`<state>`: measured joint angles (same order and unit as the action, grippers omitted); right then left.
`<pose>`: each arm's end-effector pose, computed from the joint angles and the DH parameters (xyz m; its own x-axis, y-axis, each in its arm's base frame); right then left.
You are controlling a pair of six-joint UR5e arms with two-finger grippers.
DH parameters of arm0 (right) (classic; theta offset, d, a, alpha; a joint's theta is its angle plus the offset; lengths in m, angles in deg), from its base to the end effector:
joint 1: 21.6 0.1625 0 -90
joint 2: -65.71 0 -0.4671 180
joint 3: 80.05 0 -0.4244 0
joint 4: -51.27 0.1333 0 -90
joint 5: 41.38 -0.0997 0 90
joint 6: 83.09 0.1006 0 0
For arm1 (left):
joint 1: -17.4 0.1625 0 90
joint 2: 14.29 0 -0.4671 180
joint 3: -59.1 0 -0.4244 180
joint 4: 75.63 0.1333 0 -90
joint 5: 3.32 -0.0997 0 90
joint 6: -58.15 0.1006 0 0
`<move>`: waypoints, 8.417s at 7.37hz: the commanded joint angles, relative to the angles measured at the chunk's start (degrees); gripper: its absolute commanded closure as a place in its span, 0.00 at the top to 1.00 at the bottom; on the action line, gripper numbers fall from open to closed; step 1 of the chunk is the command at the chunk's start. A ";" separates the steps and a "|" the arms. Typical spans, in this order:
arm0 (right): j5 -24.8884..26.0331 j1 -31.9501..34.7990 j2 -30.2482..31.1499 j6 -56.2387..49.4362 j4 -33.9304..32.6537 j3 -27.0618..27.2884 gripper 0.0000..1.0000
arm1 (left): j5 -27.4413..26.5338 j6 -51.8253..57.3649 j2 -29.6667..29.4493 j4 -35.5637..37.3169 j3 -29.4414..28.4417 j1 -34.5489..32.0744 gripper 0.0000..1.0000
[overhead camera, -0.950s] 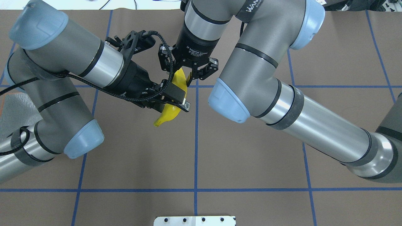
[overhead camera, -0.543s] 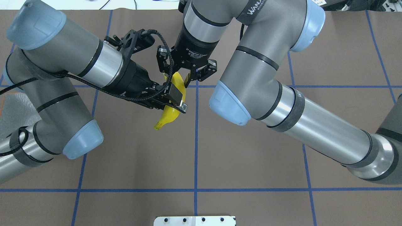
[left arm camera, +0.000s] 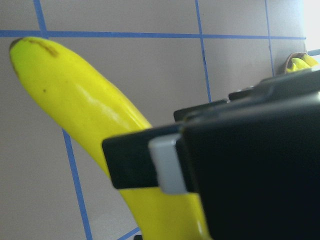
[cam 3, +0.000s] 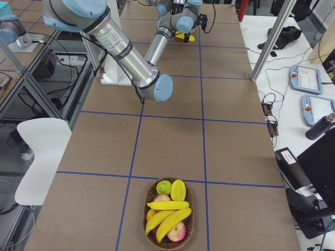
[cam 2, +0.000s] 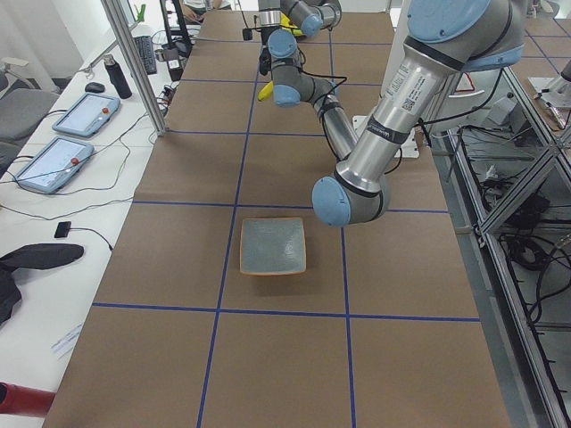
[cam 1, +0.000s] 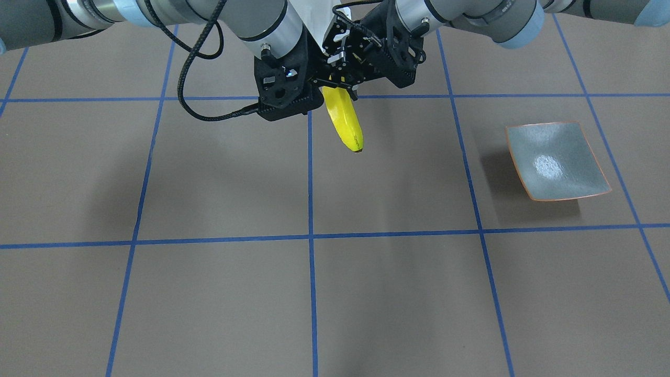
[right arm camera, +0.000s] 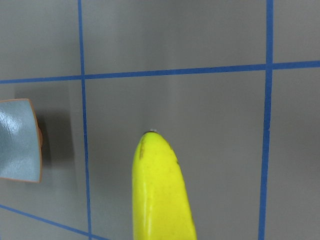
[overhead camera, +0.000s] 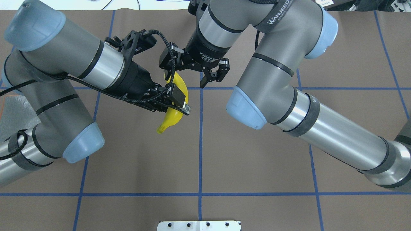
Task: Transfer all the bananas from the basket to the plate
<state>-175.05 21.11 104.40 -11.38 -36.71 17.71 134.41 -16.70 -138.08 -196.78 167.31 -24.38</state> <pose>-0.4671 -0.5181 0.0383 0.3519 0.0159 0.9359 0.0674 0.9968 -0.0422 0.4083 -0.4437 0.1253 0.0598 0.1823 -0.9814 -0.1195 0.9774 0.1743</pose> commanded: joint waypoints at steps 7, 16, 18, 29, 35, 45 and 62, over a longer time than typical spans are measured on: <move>-1.96 12.65 22.81 -1.14 0.01 13.42 1.00 | 0.44 0.14 21.63 -0.49 6.67 -12.25 0.00; 7.19 15.47 33.82 -3.07 0.09 13.07 1.00 | -16.43 25.71 40.99 9.42 1.22 -17.55 0.00; 7.19 15.47 33.90 -3.07 0.18 13.15 1.00 | -16.61 26.77 41.52 9.62 0.07 -13.19 0.00; 7.10 15.29 33.55 -2.19 0.18 13.15 1.00 | -16.79 56.63 43.98 9.27 -2.65 -12.19 0.00; 7.10 15.29 33.55 -2.19 0.18 13.24 1.00 | -19.25 57.71 43.54 9.09 -4.50 -12.37 0.98; 6.23 20.89 45.91 -14.26 0.27 18.25 1.00 | -10.55 37.18 37.67 9.53 2.18 -17.21 1.00; 2.89 49.31 64.58 -63.19 13.10 -15.15 0.94 | -10.55 35.12 36.42 9.62 3.94 -17.03 1.00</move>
<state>-171.86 70.42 169.14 -74.73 -23.82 3.12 123.86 18.42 -101.65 -187.17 171.05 -41.34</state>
